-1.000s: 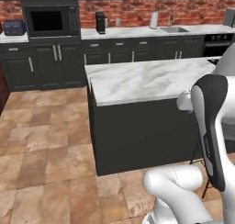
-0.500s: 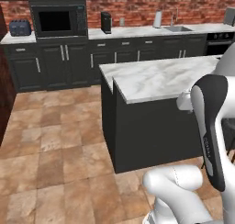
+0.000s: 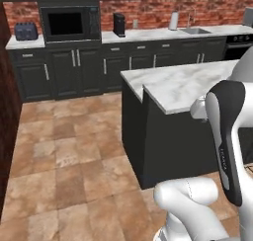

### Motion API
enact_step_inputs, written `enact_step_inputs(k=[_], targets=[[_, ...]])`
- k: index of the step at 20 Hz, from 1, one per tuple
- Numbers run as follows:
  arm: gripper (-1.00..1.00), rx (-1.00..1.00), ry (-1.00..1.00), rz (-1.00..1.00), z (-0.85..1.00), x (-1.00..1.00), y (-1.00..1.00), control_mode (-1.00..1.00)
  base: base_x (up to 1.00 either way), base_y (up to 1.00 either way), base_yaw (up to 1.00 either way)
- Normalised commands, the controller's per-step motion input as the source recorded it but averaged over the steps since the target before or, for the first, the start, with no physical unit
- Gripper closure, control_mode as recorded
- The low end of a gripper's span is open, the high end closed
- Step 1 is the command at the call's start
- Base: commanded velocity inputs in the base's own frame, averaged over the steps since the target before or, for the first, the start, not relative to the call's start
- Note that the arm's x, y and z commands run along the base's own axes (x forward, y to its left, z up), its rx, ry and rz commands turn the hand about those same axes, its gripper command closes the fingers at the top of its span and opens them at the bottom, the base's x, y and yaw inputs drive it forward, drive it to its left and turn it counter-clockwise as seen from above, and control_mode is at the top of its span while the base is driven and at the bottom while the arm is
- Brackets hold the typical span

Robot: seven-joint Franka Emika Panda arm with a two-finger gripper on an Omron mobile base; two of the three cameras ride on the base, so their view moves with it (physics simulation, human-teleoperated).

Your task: There is a tray on the dining counter. Grab the cup, mug, and pitcher and place them on the tray. The pitcher may be placed next to the tray if it cannot fit the tray.

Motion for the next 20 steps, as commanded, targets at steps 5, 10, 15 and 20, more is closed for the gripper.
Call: enact_step_inputs(k=[5,10,15,20], targets=[[-1.0,0.0,0.0,0.0,0.0,0.0,0.0,1.0,0.52,0.61,-0.09],[-1.0,0.0,0.0,0.0,0.0,0.0,0.0,1.0,0.56,0.58,-0.09],[-1.0,0.0,0.0,0.0,0.0,0.0,0.0,1.0,0.49,0.73,-0.12],[-1.0,0.0,0.0,0.0,0.0,0.0,0.0,1.0,0.42,0.81,-0.14]])
